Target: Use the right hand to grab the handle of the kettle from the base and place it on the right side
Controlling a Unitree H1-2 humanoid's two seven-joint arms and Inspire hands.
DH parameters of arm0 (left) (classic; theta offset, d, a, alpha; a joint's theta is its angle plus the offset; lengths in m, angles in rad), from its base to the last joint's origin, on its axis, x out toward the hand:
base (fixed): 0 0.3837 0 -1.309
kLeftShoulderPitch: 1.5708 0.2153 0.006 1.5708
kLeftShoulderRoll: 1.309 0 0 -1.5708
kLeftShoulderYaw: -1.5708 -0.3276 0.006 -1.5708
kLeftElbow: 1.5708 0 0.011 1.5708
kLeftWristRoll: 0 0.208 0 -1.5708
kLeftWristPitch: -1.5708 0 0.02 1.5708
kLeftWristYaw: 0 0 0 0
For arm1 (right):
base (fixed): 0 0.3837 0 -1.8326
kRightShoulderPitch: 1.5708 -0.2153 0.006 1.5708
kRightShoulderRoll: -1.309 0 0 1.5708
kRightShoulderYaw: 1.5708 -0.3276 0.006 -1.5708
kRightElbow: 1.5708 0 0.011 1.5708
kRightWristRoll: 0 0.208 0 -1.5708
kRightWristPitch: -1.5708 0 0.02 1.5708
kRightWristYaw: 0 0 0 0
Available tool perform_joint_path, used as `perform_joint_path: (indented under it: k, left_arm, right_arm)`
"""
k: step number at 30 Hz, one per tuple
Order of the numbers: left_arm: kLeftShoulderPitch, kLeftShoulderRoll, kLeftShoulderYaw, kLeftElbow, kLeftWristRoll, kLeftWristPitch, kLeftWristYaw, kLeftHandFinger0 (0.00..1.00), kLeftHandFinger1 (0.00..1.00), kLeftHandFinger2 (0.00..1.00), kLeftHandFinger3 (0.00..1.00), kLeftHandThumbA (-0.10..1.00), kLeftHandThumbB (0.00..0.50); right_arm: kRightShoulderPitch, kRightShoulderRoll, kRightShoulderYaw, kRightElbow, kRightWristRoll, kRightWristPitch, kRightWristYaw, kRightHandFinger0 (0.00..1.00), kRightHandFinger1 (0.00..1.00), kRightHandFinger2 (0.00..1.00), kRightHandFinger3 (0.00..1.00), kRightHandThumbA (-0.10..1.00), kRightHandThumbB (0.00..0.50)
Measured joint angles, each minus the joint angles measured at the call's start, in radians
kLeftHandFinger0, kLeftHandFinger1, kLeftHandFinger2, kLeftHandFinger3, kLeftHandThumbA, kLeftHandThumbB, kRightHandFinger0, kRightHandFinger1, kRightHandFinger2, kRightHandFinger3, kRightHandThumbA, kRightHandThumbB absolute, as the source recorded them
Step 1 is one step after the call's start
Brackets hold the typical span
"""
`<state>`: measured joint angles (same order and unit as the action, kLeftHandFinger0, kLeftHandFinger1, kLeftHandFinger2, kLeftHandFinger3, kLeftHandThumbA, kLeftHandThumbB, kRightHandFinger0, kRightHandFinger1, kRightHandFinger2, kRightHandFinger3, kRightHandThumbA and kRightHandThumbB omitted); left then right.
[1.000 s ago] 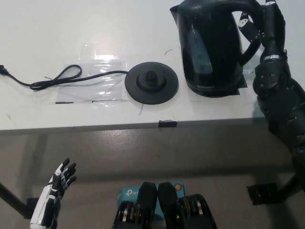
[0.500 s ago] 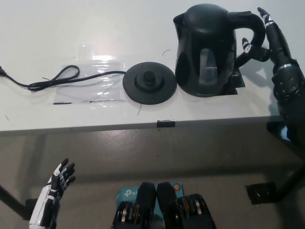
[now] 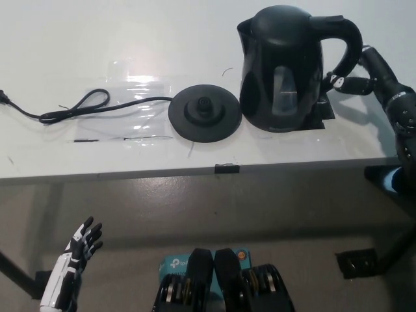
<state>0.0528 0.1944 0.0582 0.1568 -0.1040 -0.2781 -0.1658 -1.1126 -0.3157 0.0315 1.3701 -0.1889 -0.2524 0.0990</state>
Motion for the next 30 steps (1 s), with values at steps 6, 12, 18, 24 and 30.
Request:
perform_joint_path:
  k: [6,12,18,24,30]
  left_arm:
    - [0.0,0.0,0.0,0.005,0.0,0.0,0.0,1.0,1.0,1.0,1.0,0.94,0.447]
    - [-0.001,0.0,0.0,0.008,0.0,0.0,0.0,1.0,1.0,1.0,1.0,0.94,0.469]
    - [-0.007,0.007,0.002,0.017,0.0,-0.001,0.0,1.0,1.0,1.0,1.0,0.95,0.476]
    - [-0.038,0.019,0.002,0.022,0.0,-0.001,0.0,1.0,1.0,1.0,1.0,0.96,0.473]
    - [-0.066,0.019,0.0,0.03,0.0,0.001,0.0,1.0,1.0,1.0,1.0,0.97,0.448]
  right_arm:
    - [0.034,-0.007,-0.118,-0.021,0.086,0.053,0.14,1.0,1.0,1.0,1.0,0.62,0.5]
    - [0.077,-0.036,-0.228,-0.126,0.173,0.095,0.257,1.0,1.0,1.0,1.0,0.7,0.49]
    - [0.127,-0.099,-0.314,-0.345,0.262,0.096,0.318,1.0,1.0,1.0,1.0,0.73,0.5]
    - [0.235,-0.135,-0.381,-0.55,0.323,0.085,0.307,1.0,1.0,1.0,1.0,0.95,0.5]
    - [0.376,-0.093,-0.406,-0.77,0.326,0.085,0.262,1.0,1.0,1.0,1.0,1.0,0.403]
